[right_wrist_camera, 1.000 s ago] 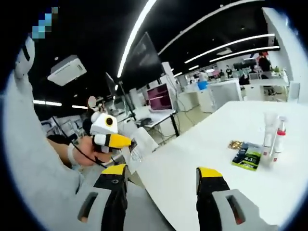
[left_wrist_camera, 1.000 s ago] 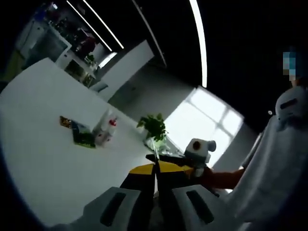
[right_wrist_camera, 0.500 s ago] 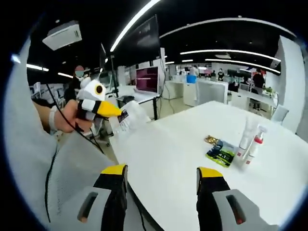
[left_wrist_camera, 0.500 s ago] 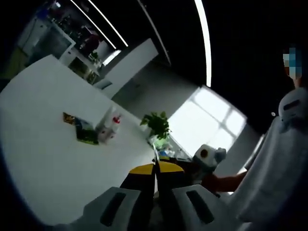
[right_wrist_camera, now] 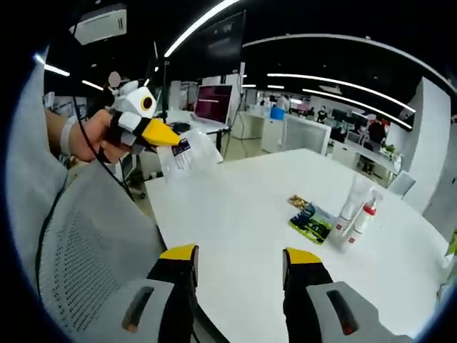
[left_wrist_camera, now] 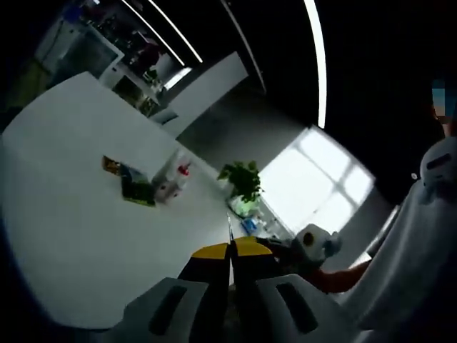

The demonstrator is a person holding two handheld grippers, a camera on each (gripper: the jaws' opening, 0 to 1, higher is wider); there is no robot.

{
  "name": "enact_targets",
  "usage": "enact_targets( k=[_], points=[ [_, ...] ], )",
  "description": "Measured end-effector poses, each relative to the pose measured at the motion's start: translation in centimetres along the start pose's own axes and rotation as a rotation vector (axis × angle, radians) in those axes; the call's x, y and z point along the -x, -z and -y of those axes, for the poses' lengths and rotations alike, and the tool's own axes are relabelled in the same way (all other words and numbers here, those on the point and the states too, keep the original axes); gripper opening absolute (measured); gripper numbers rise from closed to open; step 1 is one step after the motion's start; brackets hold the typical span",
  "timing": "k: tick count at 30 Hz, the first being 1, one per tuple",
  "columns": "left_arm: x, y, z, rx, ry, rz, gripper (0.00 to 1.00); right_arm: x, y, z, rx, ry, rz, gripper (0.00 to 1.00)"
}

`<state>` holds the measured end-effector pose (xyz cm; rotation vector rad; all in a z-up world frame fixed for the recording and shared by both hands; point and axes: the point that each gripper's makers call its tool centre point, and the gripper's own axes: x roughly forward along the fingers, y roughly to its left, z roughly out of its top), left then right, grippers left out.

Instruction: Arrange the skincare products in the storage area until every visible bottle or jar stands upright without overlapping.

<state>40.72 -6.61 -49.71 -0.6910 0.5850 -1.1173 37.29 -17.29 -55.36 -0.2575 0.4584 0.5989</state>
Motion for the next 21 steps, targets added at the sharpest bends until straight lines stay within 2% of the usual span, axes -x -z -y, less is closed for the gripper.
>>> enact_targets(
  k=[1,3,5,7,8,9,10,12,15,21],
  points=[
    [0.0,0.0,-0.1,0.001,-0.004,0.000,0.00,-0.1,0.0,-0.3,0.007,-0.009,-0.004,0.45],
    [0.0,-0.1,-0.2,0.006,-0.010,0.003,0.00,0.3,0.1,-0.7,0.085,-0.006,-0.037,0.47],
    [0.0,-0.2,-0.3,0.012,-0.013,0.008,0.00,0.9,-0.3,-1.2,0.095,-0.008,-0.020,0.47],
    [0.0,-0.1,-0.5,0.026,-0.019,0.005,0.00,1.1,0.1,-1.5,0.111,-0.006,-0.033,0.47],
    [-0.1,-0.1,-0.6,0.033,-0.023,0.003,0.00,1.1,0.3,-1.5,0.100,-0.007,-0.033,0.48],
    [-0.2,-0.1,-0.9,0.053,-0.030,-0.004,0.00,1.0,0.8,-1.8,0.038,-0.012,-0.031,0.49],
    [-0.2,-0.1,-1.1,0.075,-0.037,-0.005,0.00,1.0,1.2,-1.7,0.022,-0.006,-0.039,0.51],
    [-0.2,-0.3,-1.8,0.124,-0.058,0.003,0.00,0.9,1.5,-1.1,0.092,0.026,-0.060,0.51],
    [-0.1,-0.8,-2.7,0.195,-0.073,0.026,0.00,0.6,0.7,-1.2,0.099,0.032,-0.032,0.48],
    [-0.3,-1.9,-3.4,0.243,-0.073,0.061,0.00,0.3,1.0,-1.9,0.183,0.019,-0.049,0.44]
  ],
)
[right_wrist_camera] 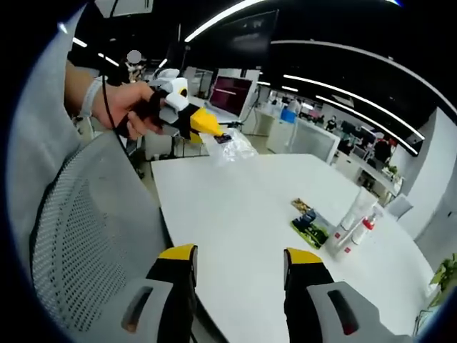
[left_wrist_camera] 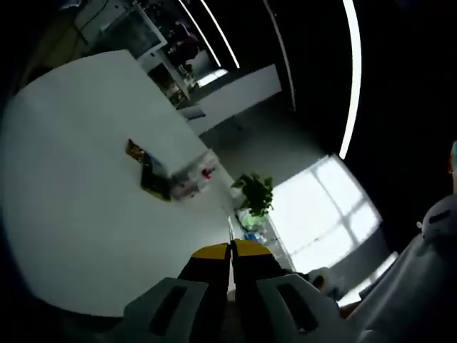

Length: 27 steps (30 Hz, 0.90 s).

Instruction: Arrange the skincare products in the storage area until every visible bottle or jar stands upright without overlapping.

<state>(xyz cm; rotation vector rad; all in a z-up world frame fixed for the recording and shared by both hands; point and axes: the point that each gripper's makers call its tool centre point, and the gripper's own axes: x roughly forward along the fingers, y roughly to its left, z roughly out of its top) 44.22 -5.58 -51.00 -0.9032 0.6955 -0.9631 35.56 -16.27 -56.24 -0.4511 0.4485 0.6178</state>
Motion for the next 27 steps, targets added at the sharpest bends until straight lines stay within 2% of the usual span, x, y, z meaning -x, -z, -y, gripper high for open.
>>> enact_targets(
  k=[5,10,15,20,27],
  points=[
    [-1.4,-0.5,0.4,0.003,0.014,-0.006,0.00,-0.1,0.7,0.3,0.029,0.021,-0.036,0.43],
    [-3.0,-1.4,1.0,0.000,0.039,-0.015,0.00,-0.1,1.6,1.2,-0.017,0.042,-0.060,0.44],
    [-4.1,-3.0,1.2,-0.014,0.053,-0.004,0.00,-0.4,2.0,0.3,0.037,0.025,-0.087,0.41],
    [-4.6,-4.5,0.1,-0.005,0.049,0.028,0.00,-0.5,3.0,0.4,0.022,0.021,-0.119,0.41],
    [-6.3,-6.7,-1.9,0.005,0.035,0.033,0.00,-0.7,3.9,-0.1,0.028,0.003,-0.165,0.40]
  ],
)
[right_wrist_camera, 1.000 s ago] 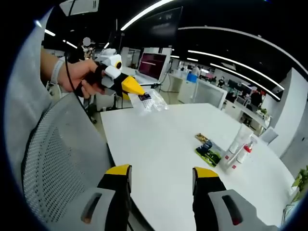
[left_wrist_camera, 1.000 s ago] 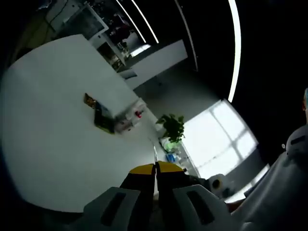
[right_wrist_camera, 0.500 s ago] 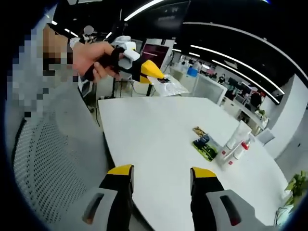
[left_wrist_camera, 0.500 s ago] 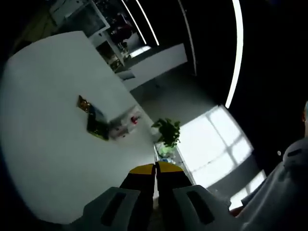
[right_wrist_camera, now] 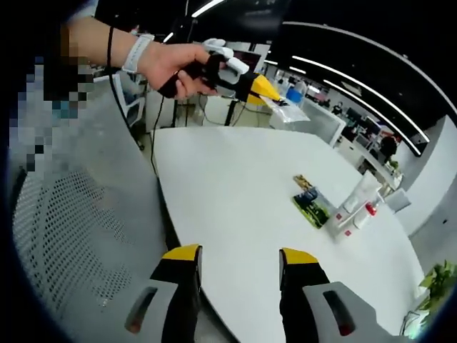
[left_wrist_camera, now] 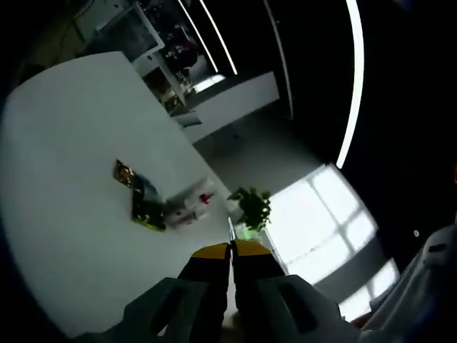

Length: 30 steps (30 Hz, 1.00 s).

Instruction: Arrange the skincare products in the storage area until every visible bottle or jar stands upright without overlapping.

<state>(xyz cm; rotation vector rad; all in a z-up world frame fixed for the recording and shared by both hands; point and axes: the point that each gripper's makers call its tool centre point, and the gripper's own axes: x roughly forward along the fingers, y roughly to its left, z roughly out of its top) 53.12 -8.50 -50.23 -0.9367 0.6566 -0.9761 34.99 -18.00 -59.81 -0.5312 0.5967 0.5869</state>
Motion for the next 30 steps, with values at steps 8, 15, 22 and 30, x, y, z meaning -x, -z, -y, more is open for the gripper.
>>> enact_targets(
  k=[8,15,22,30],
  points=[
    [-2.0,-2.6,-2.3,0.017,-0.006,0.011,0.00,-0.2,0.4,-0.3,0.001,-0.016,-0.022,0.38],
    [-4.5,-2.9,-5.3,0.038,-0.039,-0.024,0.00,-0.1,1.0,0.3,-0.004,0.008,-0.043,0.37],
    [-7.2,-2.5,-7.4,0.082,-0.058,-0.032,0.00,0.0,1.3,0.8,-0.010,0.032,-0.052,0.37],
    [-9.0,-3.7,-11.5,0.150,-0.110,0.015,0.00,0.1,1.4,1.3,-0.022,0.055,-0.057,0.36]
  ],
)
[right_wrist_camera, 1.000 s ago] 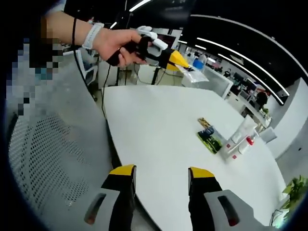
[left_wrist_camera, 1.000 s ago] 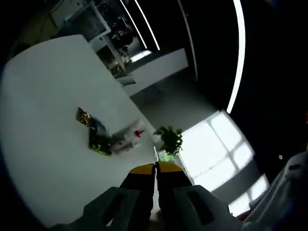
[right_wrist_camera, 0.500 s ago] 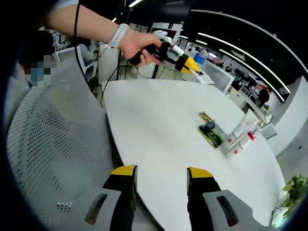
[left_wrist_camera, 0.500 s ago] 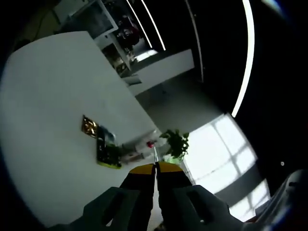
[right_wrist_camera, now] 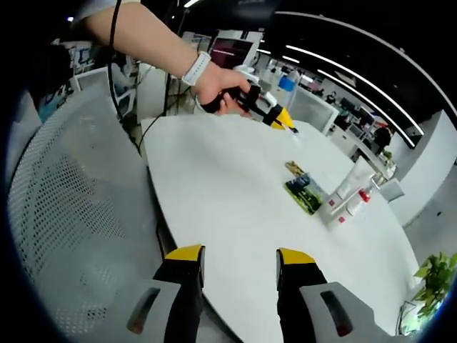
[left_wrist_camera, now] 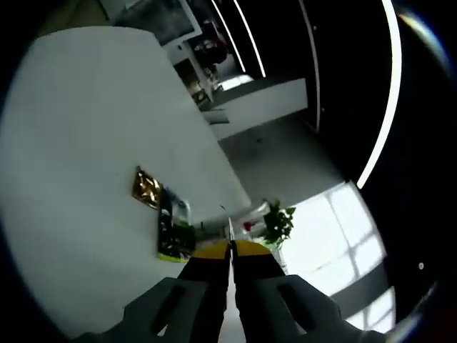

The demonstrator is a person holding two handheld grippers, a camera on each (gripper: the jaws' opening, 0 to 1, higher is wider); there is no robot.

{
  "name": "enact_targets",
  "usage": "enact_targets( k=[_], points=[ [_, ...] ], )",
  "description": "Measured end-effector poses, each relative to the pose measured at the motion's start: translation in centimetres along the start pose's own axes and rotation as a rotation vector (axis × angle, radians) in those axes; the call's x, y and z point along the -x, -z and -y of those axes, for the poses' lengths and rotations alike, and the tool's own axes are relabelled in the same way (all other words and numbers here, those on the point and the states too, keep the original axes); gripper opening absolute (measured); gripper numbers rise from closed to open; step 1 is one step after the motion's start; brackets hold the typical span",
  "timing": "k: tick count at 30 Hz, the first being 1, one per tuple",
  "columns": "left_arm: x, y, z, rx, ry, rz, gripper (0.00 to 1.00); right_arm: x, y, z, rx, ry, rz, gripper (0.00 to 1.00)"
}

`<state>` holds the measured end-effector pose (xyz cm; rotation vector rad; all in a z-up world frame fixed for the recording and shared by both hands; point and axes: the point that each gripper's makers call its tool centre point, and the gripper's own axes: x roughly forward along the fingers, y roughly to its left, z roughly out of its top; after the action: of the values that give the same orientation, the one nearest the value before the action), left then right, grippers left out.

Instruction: Arrange the skincare products in the storage area until every visible bottle or jar stands upright without overlapping.

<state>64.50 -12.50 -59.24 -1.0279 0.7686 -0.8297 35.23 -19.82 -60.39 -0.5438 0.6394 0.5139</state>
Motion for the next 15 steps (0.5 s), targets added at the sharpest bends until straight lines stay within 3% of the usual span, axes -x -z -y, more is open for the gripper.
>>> enact_targets(
  k=[7,15],
  points=[
    [-1.5,-0.9,-3.5,0.015,-0.062,0.007,0.00,-0.1,0.1,0.1,-0.002,0.001,-0.008,0.37],
    [-3.0,-0.8,-5.8,0.040,-0.094,-0.009,0.00,-0.2,0.3,0.4,-0.011,-0.001,-0.022,0.36]
  ],
)
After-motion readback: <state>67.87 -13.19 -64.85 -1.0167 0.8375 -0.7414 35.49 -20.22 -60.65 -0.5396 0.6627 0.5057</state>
